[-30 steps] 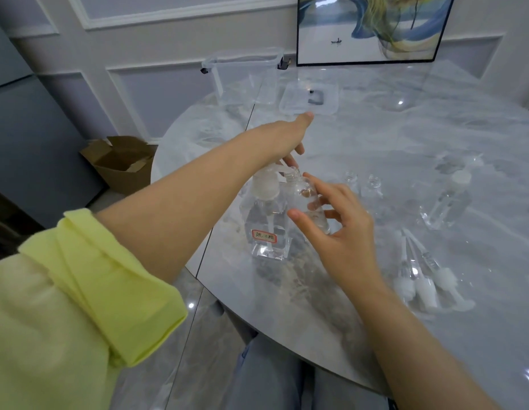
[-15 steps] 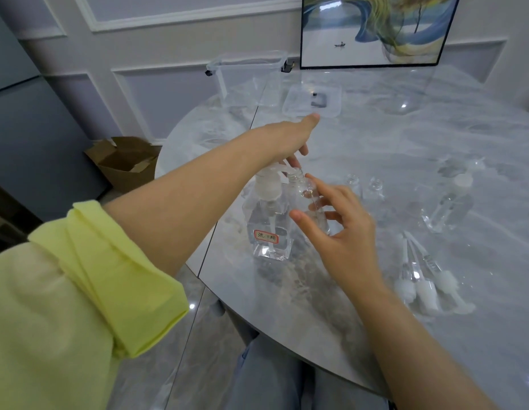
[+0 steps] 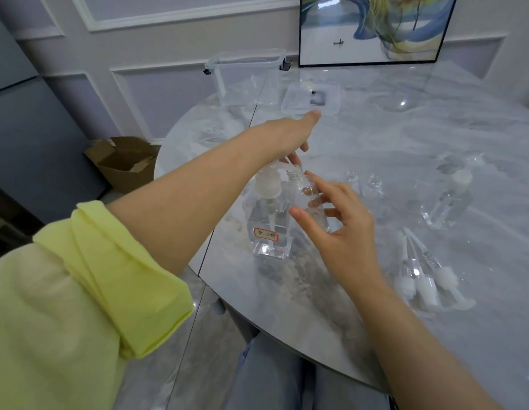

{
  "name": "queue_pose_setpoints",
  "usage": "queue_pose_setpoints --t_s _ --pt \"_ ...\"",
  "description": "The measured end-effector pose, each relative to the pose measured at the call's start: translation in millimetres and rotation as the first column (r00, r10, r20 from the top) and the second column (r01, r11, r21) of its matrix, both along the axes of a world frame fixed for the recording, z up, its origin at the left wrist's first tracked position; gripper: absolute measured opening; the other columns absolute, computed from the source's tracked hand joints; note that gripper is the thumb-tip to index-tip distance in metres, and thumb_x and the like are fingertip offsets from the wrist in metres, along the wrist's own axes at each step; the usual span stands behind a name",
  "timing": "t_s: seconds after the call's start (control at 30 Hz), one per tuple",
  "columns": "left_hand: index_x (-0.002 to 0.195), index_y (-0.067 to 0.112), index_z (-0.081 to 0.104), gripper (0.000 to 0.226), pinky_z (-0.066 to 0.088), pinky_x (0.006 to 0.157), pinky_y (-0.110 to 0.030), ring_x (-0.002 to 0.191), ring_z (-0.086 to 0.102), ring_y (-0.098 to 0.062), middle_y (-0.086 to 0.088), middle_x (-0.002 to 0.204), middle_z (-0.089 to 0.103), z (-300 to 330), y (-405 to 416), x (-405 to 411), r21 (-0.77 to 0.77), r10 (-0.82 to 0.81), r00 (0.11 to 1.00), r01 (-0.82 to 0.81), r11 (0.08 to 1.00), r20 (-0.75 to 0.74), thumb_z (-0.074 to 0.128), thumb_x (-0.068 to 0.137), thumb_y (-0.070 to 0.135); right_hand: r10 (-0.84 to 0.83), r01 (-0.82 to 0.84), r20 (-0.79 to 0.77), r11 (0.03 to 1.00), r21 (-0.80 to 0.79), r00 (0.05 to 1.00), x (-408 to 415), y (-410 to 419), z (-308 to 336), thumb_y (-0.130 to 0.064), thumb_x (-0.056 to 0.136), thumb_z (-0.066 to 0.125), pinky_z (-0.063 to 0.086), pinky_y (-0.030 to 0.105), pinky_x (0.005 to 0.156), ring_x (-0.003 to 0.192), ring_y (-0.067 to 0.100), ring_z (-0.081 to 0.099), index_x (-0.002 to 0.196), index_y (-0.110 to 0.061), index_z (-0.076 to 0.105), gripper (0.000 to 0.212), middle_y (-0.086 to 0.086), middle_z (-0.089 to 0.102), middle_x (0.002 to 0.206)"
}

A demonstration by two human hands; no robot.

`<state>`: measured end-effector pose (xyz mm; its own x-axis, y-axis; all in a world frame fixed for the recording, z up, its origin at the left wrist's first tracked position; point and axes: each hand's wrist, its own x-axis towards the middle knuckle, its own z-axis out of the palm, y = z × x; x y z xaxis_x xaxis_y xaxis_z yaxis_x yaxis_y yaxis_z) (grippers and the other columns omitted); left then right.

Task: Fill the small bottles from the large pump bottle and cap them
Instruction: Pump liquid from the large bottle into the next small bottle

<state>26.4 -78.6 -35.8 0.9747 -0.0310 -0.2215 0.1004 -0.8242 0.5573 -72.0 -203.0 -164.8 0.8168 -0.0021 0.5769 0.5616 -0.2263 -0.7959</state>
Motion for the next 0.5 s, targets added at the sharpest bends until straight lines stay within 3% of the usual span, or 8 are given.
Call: queue_pose_setpoints --t_s 0.3,0.5 --pt "0.119 0.019 0.068 0.074 0.042 0.097 -0.04 0.105 0.066 -0.021 -0.003 0.104 0.076 1.0 1.0 -2.3 0.008 0.002 1.0 -0.002 1.0 -0.001 0.015 0.102 0.067 0.003 -0.003 -0.006 1.0 -0.002 1.0 0.1 -0.8 -0.8 -0.048 0.084 0.071 0.052 0.017 0.086 0.101 0.009 0.063 0.136 -0.031 0.059 0.056 -0.018 0.061 0.112" --pt "0.117 0.022 0.068 0.074 0.043 0.107 -0.045 0.103 0.067 -0.021 -0.003 0.103 0.075 0.2 1.1 -2.4 0.026 -0.017 1.0 0.017 1.0 -0.014 0.015 0.1 0.07 -0.002 0.002 0.012 1.0 -0.018 1.0 1.2 -0.8 -0.3 -0.049 0.084 0.07 0.049 0.012 0.086 0.101 0.003 0.062 0.135 -0.032 0.058 0.055 -0.02 0.06 0.113"
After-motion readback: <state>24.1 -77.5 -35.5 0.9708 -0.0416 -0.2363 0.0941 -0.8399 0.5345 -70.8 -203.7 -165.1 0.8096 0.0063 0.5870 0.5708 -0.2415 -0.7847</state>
